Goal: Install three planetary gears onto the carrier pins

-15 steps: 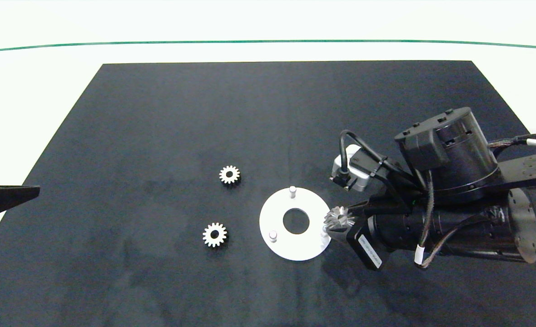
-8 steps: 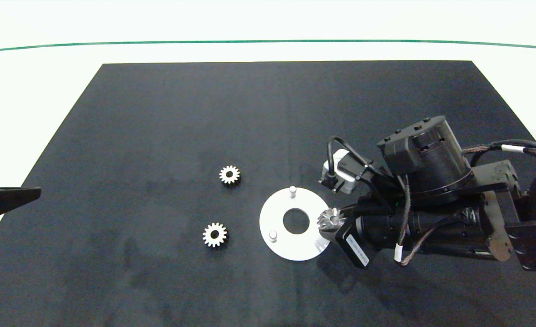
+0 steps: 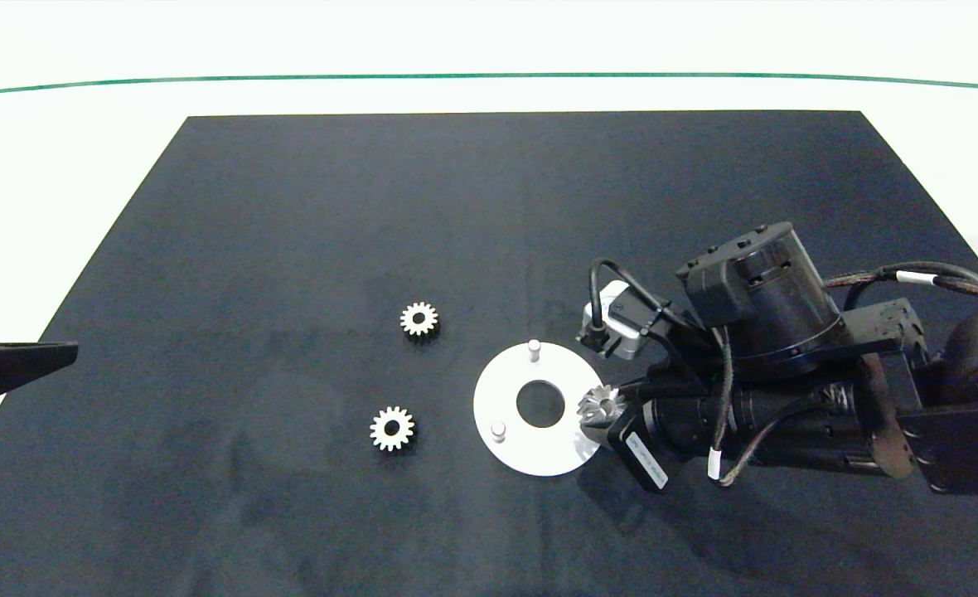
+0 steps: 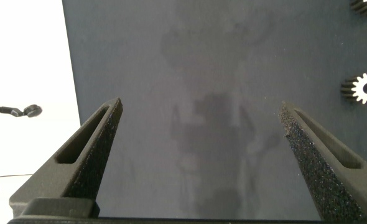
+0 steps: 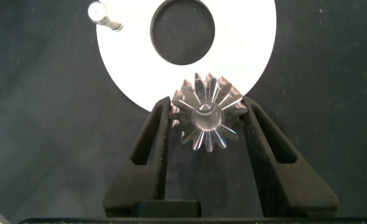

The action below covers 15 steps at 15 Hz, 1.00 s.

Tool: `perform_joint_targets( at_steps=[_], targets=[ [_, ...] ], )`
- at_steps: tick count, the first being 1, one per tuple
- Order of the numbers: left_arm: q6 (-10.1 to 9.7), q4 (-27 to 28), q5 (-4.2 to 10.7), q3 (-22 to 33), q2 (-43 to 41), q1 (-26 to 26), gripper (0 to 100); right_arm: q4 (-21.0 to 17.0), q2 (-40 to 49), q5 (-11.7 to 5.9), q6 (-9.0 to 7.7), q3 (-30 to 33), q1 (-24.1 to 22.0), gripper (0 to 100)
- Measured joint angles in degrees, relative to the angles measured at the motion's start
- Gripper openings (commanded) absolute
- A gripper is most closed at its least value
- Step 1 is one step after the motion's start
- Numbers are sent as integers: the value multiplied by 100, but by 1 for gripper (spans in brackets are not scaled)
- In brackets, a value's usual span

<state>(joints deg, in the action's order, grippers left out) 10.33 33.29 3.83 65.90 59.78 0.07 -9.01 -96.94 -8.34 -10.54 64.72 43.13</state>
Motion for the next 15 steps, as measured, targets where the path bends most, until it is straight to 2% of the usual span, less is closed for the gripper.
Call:
perform_joint_targets(
  at_steps=[2, 15],
  targets=[
    [-2, 0, 0, 0, 0, 0, 100, -5, 0, -52, -1, -2, 0, 31],
    [17, 0, 0, 0, -11, 0, 100, 6, -91, -39, -1, -12, 15, 31]
  ],
)
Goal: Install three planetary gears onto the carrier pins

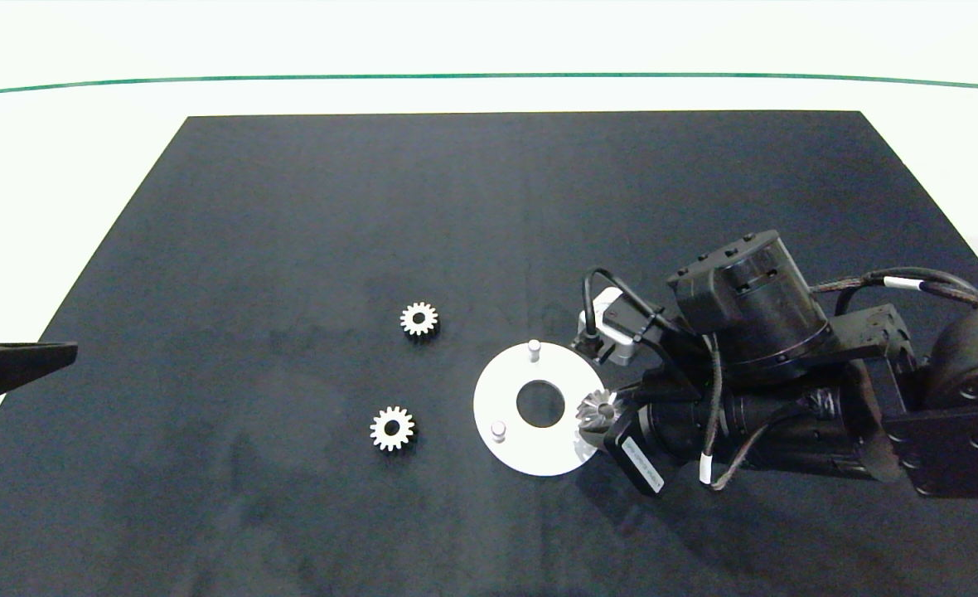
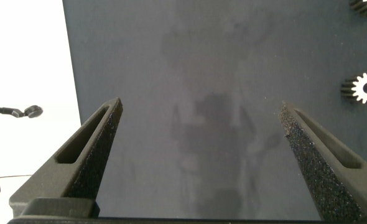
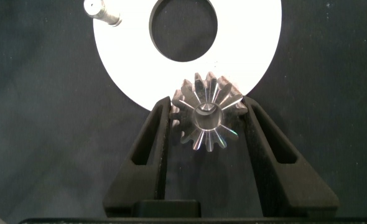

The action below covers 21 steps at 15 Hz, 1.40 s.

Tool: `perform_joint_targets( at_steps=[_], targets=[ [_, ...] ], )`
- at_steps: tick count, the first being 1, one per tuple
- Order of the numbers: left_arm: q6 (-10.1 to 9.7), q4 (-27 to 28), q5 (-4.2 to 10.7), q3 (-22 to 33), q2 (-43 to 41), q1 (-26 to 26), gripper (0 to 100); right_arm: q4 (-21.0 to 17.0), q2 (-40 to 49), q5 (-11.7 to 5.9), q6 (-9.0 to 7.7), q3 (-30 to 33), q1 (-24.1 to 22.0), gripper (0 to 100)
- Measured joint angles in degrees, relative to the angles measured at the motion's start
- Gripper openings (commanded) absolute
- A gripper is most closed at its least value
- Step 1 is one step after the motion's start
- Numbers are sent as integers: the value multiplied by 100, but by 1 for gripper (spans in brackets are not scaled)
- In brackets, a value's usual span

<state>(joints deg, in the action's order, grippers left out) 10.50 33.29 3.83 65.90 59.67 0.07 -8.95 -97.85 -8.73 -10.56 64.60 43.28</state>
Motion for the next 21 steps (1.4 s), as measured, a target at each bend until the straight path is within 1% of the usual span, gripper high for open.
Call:
perform_joint_targets(
  at_steps=[5, 6, 11, 15, 17, 19, 21],
  targets=[
    [0, 0, 0, 0, 0, 0, 100, 0, -73, 2, -7, 0, 2, 31],
    [0, 0, 0, 0, 0, 0, 100, 2, -73, 0, -7, -7, 2, 100],
    [0, 0, 0, -11, 0, 0, 100, -9, -22, -26, -10, -66, -12, 100],
    [17, 5, 0, -72, 5, -60, 100, 116, 160, -168, 6, -60, -39, 100],
    [35, 5, 0, -256, 16, -384, 100, 112, 560, -257, 0, -140, -74, 100],
    [39, -2, 0, -463, 22, -917, 100, 88, 1230, -310, -5, -333, -146, 100],
    [46, -99, 9, -791, 57, -1518, 100, 63, 1916, -328, 0, -634, -213, 100]
  ],
)
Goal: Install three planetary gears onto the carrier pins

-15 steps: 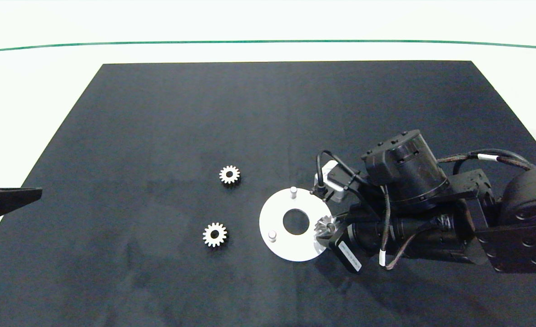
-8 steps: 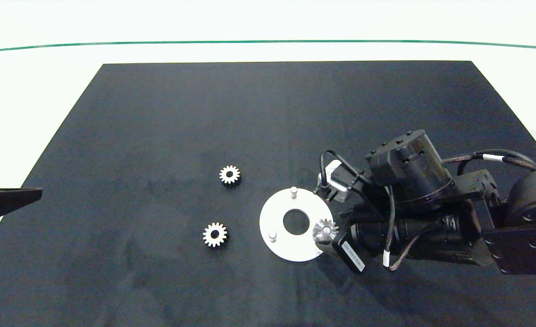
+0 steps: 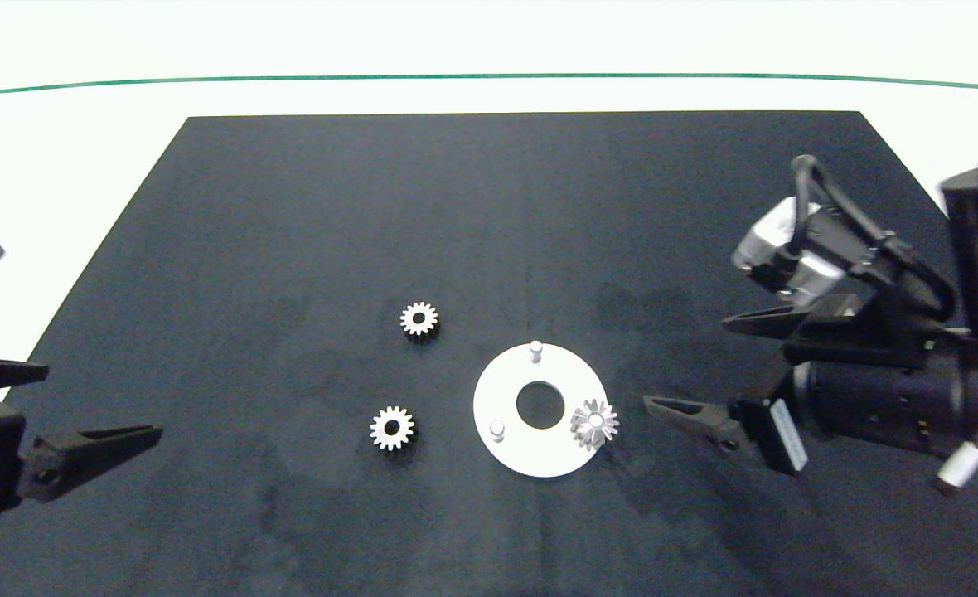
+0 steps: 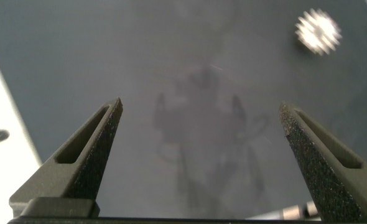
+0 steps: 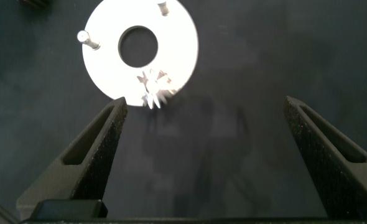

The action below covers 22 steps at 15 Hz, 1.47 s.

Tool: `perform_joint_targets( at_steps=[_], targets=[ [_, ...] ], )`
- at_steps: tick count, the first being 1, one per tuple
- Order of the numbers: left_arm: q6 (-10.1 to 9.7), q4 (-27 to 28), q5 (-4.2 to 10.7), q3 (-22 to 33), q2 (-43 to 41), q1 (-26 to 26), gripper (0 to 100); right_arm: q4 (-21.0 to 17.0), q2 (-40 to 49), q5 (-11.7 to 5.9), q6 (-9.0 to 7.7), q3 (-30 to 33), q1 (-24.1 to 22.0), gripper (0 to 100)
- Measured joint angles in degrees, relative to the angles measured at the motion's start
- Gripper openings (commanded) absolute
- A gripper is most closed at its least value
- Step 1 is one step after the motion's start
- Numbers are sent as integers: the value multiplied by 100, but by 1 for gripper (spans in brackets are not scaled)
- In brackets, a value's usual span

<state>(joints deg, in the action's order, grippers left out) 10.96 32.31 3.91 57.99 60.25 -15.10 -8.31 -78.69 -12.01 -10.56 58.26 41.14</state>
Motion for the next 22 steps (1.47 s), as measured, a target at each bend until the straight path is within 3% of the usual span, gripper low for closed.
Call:
perform_joint_targets(
  at_steps=[2, 4, 7, 9, 11, 13, 15, 22],
  targets=[
    [-2, -494, 20, -439, 160, -669, 100, -12, 634, 0, 33, -385, -44, 100],
    [-7, -1431, 96, -984, 444, -1198, 100, -12, 1102, 0, 249, -625, -60, 100],
    [-66, -2310, 400, -1471, 946, -1607, 100, 5, 1491, 2, 307, -761, -62, 100],
    [-295, -2517, 457, -1557, 1301, -1742, 100, 7, 1613, 11, 315, -785, -52, 100],
    [-761, -2771, 534, -1524, 1619, -2000, 100, 13, 1668, 41, 318, -790, -46, 100],
    [-1061, -3010, 829, -1475, 1930, -2252, 100, 24, 1707, 46, 317, -790, -33, 100],
    [-1241, -3324, 1096, -1462, 2231, -2444, 100, 24, 1753, 49, 317, -790, -9, 100],
    [-1253, -3845, 1248, -1384, 2749, -2580, 100, 18, 1880, 30, 317, -801, 85, 100]
  ],
)
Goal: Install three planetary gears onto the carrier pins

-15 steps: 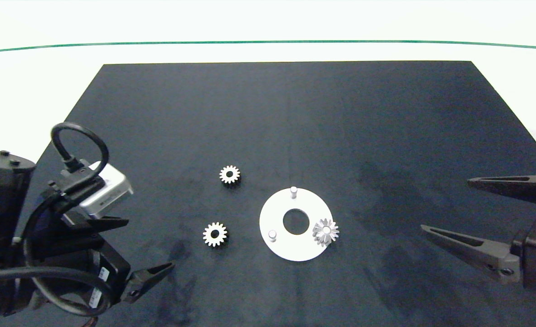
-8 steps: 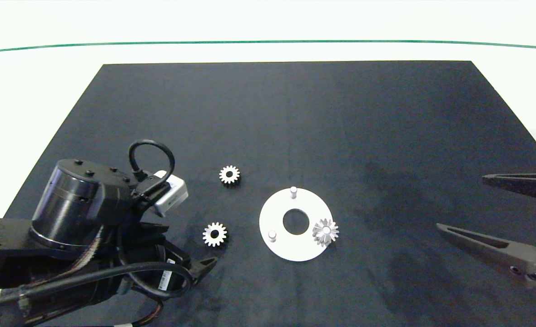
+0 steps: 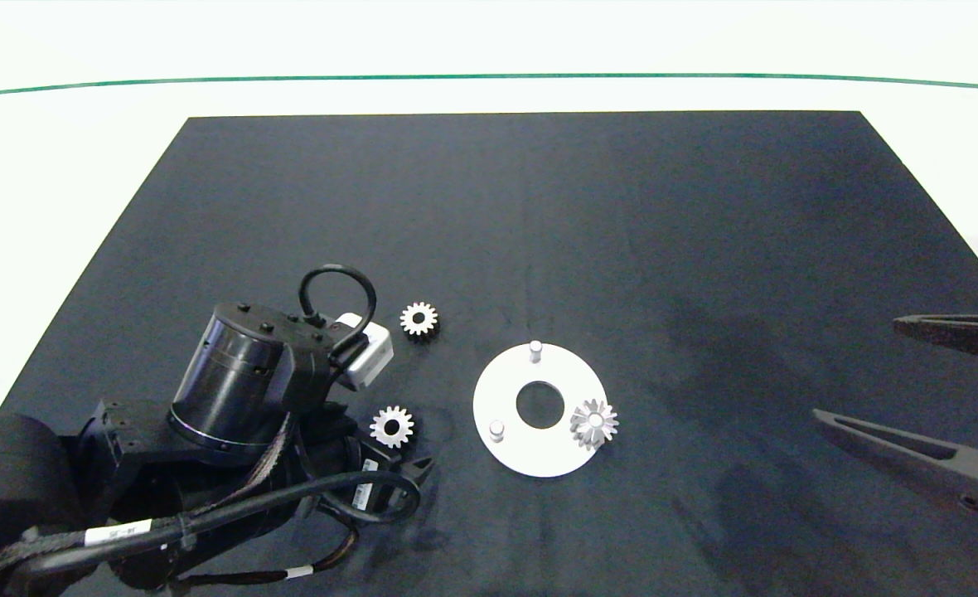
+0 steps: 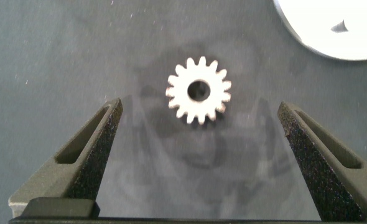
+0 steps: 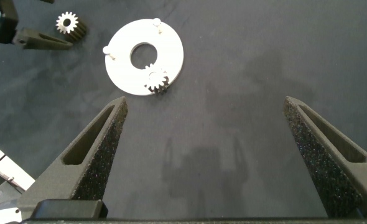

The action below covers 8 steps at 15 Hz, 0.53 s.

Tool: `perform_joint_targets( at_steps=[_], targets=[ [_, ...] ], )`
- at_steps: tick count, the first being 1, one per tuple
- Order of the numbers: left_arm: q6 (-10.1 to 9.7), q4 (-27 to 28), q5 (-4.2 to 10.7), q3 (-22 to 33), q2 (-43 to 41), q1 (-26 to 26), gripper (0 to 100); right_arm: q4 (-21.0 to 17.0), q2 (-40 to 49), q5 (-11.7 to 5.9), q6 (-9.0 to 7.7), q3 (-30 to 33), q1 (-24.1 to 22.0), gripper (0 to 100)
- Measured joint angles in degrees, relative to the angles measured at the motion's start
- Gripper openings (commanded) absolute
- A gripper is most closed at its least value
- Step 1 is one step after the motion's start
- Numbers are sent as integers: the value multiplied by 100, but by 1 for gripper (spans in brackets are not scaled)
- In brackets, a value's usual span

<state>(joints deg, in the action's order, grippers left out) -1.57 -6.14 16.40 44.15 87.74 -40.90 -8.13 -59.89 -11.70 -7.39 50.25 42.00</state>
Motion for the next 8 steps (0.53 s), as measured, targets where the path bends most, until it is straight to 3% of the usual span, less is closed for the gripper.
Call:
perform_joint_targets(
  at_steps=[8],
  targets=[
    [1, -223, 124, -24, 245, -24, 100, -7, 37, -9, 0, -41, 4, 100]
  ],
)
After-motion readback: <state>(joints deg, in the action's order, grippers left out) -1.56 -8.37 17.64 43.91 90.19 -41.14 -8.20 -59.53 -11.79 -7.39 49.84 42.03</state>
